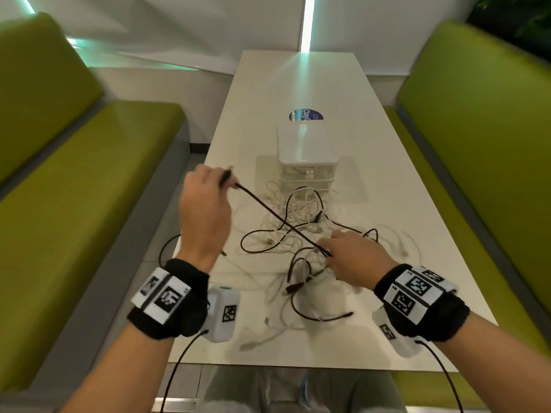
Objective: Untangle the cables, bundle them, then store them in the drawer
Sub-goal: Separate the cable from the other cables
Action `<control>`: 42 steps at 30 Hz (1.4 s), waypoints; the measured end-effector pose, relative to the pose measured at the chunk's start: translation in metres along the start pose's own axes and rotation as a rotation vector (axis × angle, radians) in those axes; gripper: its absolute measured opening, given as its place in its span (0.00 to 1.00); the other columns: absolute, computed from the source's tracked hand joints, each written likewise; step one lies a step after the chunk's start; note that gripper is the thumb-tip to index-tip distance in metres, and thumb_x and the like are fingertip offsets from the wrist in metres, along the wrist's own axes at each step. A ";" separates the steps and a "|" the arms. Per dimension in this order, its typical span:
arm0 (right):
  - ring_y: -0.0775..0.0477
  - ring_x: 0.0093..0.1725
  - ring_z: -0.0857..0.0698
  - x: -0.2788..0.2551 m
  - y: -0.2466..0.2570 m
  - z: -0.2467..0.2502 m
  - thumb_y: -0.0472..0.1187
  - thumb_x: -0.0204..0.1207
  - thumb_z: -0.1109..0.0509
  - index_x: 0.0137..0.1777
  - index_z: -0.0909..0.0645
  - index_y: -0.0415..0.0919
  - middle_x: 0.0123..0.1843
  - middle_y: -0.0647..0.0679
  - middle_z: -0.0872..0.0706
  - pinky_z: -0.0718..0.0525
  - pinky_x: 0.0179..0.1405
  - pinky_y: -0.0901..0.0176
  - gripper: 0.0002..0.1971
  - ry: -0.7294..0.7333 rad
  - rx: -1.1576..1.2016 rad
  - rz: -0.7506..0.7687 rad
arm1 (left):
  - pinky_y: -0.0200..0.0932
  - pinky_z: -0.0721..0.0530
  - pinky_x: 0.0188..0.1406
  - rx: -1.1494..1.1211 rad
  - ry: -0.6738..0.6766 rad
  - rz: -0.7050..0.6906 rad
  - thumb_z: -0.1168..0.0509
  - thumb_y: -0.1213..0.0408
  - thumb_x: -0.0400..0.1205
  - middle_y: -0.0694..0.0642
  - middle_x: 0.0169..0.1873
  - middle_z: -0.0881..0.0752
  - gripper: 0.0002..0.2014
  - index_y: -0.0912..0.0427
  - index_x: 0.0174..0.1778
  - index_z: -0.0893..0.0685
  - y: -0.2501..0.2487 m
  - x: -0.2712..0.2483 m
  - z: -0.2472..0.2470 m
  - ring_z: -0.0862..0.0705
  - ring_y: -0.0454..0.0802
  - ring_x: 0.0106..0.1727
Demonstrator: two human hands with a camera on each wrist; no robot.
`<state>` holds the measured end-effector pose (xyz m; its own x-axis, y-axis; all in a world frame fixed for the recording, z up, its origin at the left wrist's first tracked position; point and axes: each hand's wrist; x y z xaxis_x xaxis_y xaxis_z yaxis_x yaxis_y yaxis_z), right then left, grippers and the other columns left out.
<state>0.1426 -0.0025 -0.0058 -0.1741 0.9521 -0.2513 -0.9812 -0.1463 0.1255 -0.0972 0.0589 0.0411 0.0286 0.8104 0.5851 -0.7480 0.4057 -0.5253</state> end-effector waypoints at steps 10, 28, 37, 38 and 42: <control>0.41 0.48 0.16 -0.004 0.000 0.004 0.46 0.85 0.44 0.49 0.20 0.45 0.46 0.46 0.14 0.21 0.41 0.52 0.12 -0.045 0.064 -0.046 | 0.49 0.27 0.51 0.221 0.213 -0.070 0.39 0.68 0.85 0.54 0.54 0.14 0.12 0.57 0.61 0.15 0.015 -0.010 -0.016 0.19 0.56 0.53; 0.44 0.62 0.18 -0.008 0.006 -0.006 0.49 0.85 0.42 0.72 0.28 0.53 0.61 0.50 0.18 0.23 0.48 0.53 0.17 -0.125 0.020 0.014 | 0.43 0.34 0.35 0.127 0.442 -0.252 0.35 0.66 0.83 0.52 0.35 0.24 0.08 0.63 0.39 0.16 -0.023 -0.044 -0.051 0.25 0.52 0.37; 0.51 0.56 0.18 -0.005 0.003 0.000 0.64 0.81 0.43 0.76 0.34 0.68 0.56 0.57 0.19 0.24 0.42 0.57 0.23 -0.155 0.138 0.024 | 0.46 0.22 0.37 0.001 0.233 -0.046 0.42 0.62 0.87 0.52 0.38 0.20 0.13 0.63 0.44 0.15 -0.011 -0.027 -0.022 0.21 0.50 0.37; 0.51 0.55 0.18 -0.004 0.003 0.002 0.64 0.80 0.42 0.76 0.34 0.69 0.55 0.56 0.20 0.24 0.43 0.57 0.24 -0.141 0.147 0.029 | 0.47 0.21 0.38 -0.013 0.221 -0.022 0.42 0.61 0.87 0.52 0.39 0.19 0.14 0.62 0.44 0.15 -0.011 -0.027 -0.021 0.20 0.50 0.38; 0.55 0.48 0.25 -0.003 0.000 0.004 0.58 0.79 0.33 0.77 0.31 0.63 0.52 0.55 0.27 0.26 0.45 0.60 0.26 -0.094 0.275 0.082 | 0.45 0.22 0.40 -0.013 0.267 0.027 0.44 0.60 0.88 0.51 0.41 0.18 0.15 0.60 0.45 0.15 -0.012 -0.028 -0.025 0.19 0.50 0.40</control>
<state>0.1434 -0.0042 -0.0013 -0.2312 0.9626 -0.1410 -0.9025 -0.1581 0.4005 -0.0723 0.0418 0.0162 0.1842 0.9030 0.3882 -0.7425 0.3866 -0.5470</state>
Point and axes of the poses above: each hand's wrist, its own x-axis towards the middle knuckle, its own z-axis out of the back of the hand, y = z × x
